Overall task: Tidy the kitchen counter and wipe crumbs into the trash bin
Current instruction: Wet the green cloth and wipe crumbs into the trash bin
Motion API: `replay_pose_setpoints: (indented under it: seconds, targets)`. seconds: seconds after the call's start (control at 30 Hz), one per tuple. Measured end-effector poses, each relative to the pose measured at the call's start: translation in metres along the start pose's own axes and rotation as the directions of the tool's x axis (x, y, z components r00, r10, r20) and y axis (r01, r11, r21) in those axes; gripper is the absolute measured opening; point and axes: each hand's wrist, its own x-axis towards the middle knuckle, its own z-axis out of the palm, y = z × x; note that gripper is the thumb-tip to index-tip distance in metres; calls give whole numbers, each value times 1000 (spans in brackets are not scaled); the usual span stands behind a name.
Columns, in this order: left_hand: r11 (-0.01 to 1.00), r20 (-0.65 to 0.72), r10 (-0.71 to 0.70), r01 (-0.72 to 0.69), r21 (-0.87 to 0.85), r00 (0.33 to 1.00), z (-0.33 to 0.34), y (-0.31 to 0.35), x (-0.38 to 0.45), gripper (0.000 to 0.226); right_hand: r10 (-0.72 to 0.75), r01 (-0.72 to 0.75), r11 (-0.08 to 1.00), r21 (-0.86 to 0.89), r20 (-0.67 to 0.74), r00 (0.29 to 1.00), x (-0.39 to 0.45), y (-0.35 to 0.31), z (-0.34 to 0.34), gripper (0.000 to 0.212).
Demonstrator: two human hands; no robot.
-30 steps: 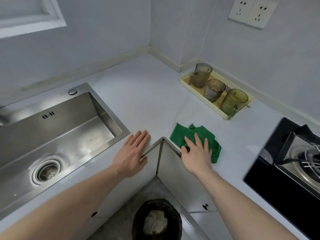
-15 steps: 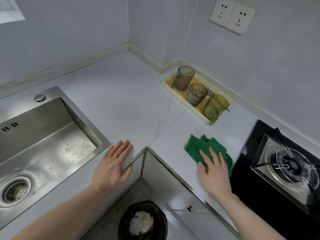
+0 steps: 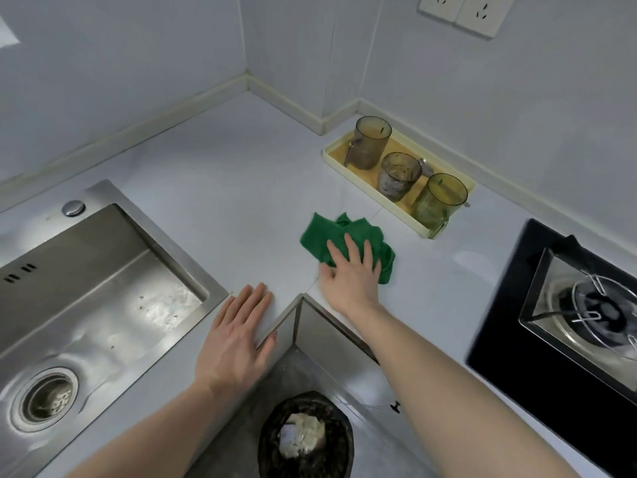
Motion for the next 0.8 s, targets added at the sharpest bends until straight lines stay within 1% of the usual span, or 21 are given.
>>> replay_pose_setpoints:
  seconds: [0.07,0.13,0.23,0.4,0.47,0.53,0.63,0.7,0.73,0.8]
  targets:
    - [1000,-3,1,-1,-4,1000,-1,0,0,71,-87,87,996,-7,-11,996,-27,-3,9,58]
    - [1000,0,3,-3,-12,1000,-3,0,-1,71,-140,140,990,3,-31,990,-60,7,16,55]
    - [1000,10,2,-2,-27,1000,-5,1,-1,71,-137,136,991,-9,-86,987,-112,41,24,52]
    - [1000,47,-5,6,-22,999,-10,5,-3,70,-30,25,999,-35,-145,989,-185,100,18,53]
    - [1000,61,-3,4,-24,998,-12,10,-1,70,20,-27,999,-43,-150,989,-198,115,11,54]
    - [999,56,-7,9,-44,998,-14,13,-1,71,79,-84,996,-28,-161,984,-199,115,8,55]
    - [998,65,-10,13,-55,998,-15,11,-1,72,234,-222,972,81,-197,952,-185,88,13,54]
    - [998,68,-16,21,-60,998,-16,9,-3,72,339,-310,935,173,-180,923,-169,65,14,52]
    - [998,71,-20,24,-65,997,-16,8,-3,72,366,-331,920,211,-156,917,-158,53,12,52]
    - [997,63,-22,27,-75,998,-15,7,-3,73,342,-309,921,236,-113,933,-134,32,9,52]
